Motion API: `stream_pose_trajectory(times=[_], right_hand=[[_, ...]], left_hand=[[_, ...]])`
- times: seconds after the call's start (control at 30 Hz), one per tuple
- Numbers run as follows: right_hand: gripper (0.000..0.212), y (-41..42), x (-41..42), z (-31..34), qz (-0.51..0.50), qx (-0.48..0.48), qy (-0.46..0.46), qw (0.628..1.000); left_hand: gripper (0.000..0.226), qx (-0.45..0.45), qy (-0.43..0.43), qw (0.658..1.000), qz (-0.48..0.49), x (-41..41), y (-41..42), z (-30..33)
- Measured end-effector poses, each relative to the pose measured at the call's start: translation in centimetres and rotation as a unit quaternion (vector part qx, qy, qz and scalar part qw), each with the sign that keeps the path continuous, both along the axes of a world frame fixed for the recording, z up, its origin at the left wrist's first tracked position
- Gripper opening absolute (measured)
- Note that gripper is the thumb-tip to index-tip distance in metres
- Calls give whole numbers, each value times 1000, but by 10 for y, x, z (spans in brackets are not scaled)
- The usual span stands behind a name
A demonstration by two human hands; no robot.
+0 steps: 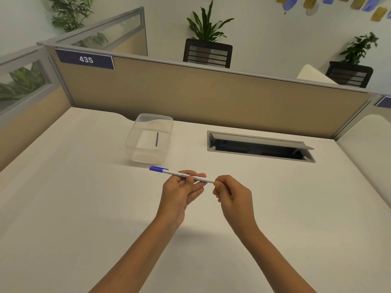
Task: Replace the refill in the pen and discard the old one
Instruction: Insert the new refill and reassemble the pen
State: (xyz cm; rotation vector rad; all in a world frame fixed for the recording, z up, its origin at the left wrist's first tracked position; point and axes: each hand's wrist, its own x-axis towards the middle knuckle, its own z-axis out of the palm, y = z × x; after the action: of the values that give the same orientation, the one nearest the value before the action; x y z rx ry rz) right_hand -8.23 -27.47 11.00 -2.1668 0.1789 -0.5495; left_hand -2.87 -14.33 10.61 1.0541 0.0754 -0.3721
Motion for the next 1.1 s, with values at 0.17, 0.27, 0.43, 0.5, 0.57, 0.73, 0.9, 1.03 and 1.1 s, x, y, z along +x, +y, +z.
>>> stream_pose_trajectory(times=[0.17,0.27,0.43,0.5,0.57,0.73,0.9,1.03,1.1], right_hand=[[9,-4,-1,-1,0,-201,-126,971],[10,-11,-1,-2,9,-274,-169,947],[12,-16,2,-3,27,-248,-156,956],[14,-14,2,-4,27,-142,-110,983],[10,-12,4,-6,27,14,-51,998],[7,-12,7,-11,27,283,17,959],[6,-20,7,-22,15,404,40,914],[9,-37,7,-35,-12,441,62,895],[11,-44,7,-43,-17,439,76,895]], left_hand=[[15,-68,81,994,-20,-1,-1,2],[16,-89,105,990,-28,-2,-2,3],[14,-78,75,993,-35,2,-1,5],[14,-60,43,997,-34,5,0,5],[13,-46,18,998,-37,8,1,3],[13,-34,-3,997,-70,10,1,-7],[28,-53,67,990,-113,15,6,-24],[18,-62,108,992,-11,23,22,-46],[9,-21,101,994,30,29,31,-56]])
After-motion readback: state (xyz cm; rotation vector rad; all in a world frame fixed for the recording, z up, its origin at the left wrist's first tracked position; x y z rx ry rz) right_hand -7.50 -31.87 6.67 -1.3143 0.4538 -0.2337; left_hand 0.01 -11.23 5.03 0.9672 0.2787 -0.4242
